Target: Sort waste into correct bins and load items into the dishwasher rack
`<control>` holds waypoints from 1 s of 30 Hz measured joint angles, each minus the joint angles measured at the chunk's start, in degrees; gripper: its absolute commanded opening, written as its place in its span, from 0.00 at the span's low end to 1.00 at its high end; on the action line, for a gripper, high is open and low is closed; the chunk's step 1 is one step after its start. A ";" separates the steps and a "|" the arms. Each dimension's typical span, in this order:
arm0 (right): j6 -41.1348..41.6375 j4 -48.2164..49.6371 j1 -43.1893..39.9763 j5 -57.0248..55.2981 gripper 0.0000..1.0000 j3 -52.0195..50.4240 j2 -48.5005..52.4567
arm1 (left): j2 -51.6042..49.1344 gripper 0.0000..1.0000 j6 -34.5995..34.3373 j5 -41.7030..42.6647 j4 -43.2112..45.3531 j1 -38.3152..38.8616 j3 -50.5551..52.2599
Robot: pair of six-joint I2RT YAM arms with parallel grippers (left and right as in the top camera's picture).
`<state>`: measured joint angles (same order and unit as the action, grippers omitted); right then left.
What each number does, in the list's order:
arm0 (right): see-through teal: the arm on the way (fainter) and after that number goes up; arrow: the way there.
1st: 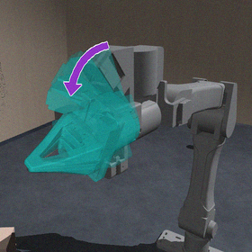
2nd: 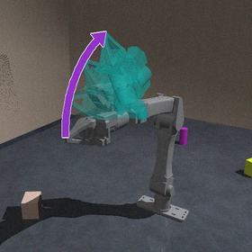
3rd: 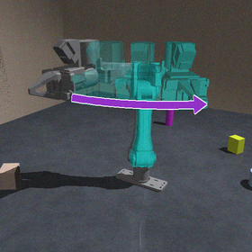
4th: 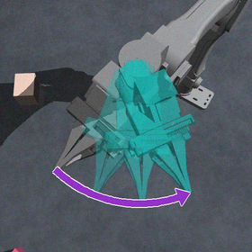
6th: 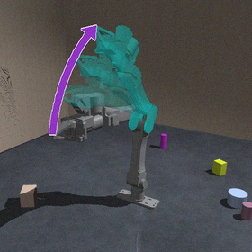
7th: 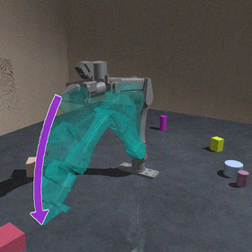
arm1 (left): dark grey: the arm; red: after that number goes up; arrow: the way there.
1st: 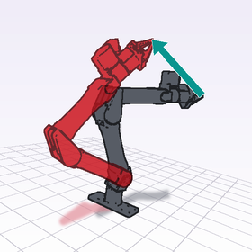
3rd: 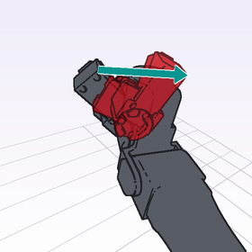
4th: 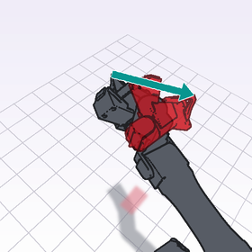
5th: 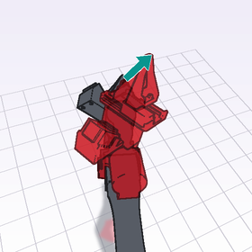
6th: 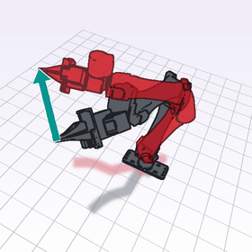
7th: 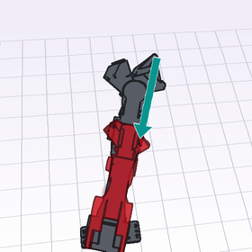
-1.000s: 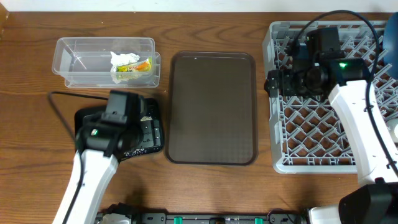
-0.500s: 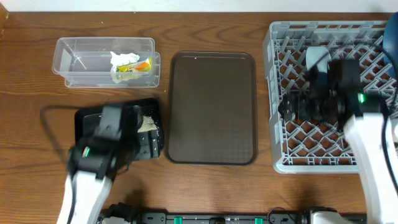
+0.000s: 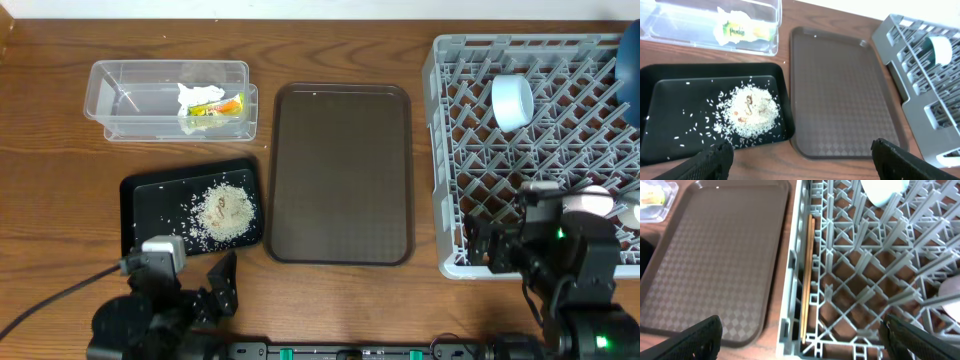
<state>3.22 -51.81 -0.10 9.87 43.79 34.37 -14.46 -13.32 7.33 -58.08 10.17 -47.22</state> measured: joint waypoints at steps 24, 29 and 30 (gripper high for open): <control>0.00 -4.72 0.00 -0.52 0.99 -0.15 -1.55 | 0.70 0.92 -0.02 0.00 0.00 0.00 0.00; -0.07 -4.70 0.00 -1.36 0.99 -1.03 -3.19 | 0.70 0.92 -0.02 0.00 0.00 0.00 0.00; -0.09 -4.68 0.00 -1.97 0.99 -1.36 -4.02 | 0.70 0.92 -0.02 0.00 0.00 0.00 0.00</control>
<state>3.14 -56.49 -0.10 7.90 42.44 30.35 -13.76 -13.34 7.33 -58.08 10.17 -47.22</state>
